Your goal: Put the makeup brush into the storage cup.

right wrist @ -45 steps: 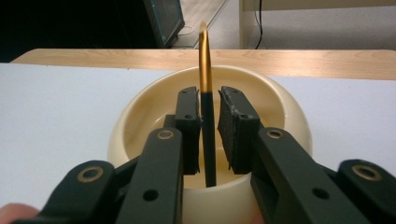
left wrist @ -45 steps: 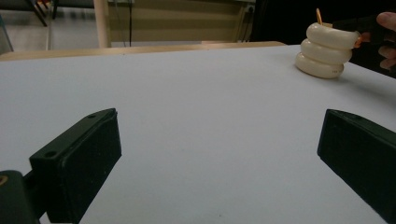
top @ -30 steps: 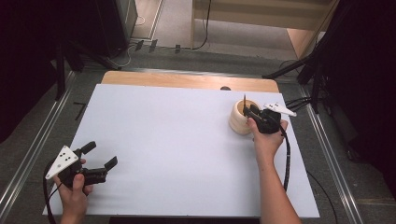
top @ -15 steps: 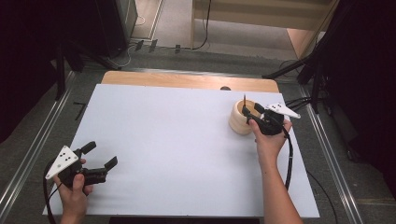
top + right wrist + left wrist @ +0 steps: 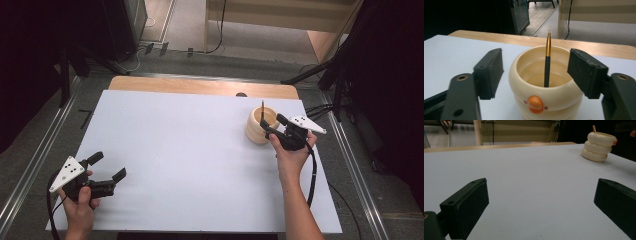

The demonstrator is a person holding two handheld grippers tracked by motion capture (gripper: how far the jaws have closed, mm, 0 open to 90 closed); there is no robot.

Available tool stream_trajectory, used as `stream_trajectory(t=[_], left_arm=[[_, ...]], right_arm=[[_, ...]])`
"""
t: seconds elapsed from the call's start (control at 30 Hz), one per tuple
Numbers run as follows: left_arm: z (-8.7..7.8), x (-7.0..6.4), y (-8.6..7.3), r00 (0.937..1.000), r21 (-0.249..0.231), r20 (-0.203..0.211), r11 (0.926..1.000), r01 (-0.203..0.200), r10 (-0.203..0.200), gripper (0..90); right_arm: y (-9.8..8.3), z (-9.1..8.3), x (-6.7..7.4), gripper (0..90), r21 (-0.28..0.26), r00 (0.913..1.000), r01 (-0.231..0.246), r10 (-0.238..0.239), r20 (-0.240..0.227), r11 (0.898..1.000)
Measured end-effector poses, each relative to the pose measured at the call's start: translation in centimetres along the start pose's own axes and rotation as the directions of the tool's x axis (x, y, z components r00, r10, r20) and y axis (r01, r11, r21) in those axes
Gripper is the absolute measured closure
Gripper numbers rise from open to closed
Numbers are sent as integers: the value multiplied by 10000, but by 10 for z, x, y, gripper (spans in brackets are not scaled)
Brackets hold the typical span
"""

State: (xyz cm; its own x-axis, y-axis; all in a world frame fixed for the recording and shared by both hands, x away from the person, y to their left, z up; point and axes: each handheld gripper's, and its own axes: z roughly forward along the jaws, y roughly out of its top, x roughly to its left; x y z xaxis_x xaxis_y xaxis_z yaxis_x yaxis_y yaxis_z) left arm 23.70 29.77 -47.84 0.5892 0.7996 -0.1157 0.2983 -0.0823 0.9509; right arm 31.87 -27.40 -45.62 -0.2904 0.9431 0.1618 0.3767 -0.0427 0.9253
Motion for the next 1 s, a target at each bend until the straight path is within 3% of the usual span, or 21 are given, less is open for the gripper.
stream_trajectory(t=[0.53, 1.0], left_arm=[[1, -2, 0, 10000, 52, 38, 10000, -43, 43, 5], [2, -3, 0, 9999, 76, 45, 9999, -101, 101, 5]], right_arm=[[-13, -24, 5, 184, -195, 9998, 208, -208, 5, 9996], [-31, -36, 9, 13, 0, 9974, 492, -491, -533, 9988]])
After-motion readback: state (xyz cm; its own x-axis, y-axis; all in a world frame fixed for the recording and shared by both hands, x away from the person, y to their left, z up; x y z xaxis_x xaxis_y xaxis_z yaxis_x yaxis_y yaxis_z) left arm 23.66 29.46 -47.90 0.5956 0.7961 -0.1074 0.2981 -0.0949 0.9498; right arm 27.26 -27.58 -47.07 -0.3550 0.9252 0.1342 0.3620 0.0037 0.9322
